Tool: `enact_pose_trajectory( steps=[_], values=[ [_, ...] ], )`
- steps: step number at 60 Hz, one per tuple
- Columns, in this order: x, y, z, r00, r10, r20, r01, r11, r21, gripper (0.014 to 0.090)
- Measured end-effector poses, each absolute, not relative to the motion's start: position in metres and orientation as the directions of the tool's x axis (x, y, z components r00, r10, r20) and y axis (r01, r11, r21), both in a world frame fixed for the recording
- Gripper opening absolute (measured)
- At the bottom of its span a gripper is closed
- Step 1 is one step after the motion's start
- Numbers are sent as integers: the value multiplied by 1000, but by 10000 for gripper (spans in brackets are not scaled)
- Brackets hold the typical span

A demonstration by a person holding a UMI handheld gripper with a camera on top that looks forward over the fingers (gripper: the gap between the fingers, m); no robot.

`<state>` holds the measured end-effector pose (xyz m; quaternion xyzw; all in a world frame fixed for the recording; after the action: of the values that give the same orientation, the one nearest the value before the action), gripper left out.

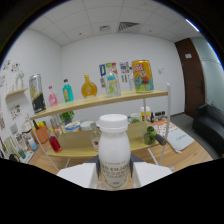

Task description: Make me a cup of Mount Fuji.

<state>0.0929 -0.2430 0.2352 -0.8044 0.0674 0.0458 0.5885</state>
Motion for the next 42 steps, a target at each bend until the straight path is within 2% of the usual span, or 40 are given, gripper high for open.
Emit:
enact_pose_trajectory(
  steps=[7, 12, 18, 25, 35, 42],
  values=[
    [110, -247, 174, 996, -81, -46, -73, -374, -925, 474],
    [120, -245, 147, 993, -56, 102, 70, -416, -907, 475],
    [131, -238, 133, 946, 6, 323, 294, -432, -852, 473],
    [138, -229, 126, 796, 107, 596, 579, -424, -696, 473],
    [134, -219, 123, 448, 250, 858, 874, -326, -361, 475],
    [132, -213, 123, 192, 307, 932, 962, -247, -117, 473]
  ],
)
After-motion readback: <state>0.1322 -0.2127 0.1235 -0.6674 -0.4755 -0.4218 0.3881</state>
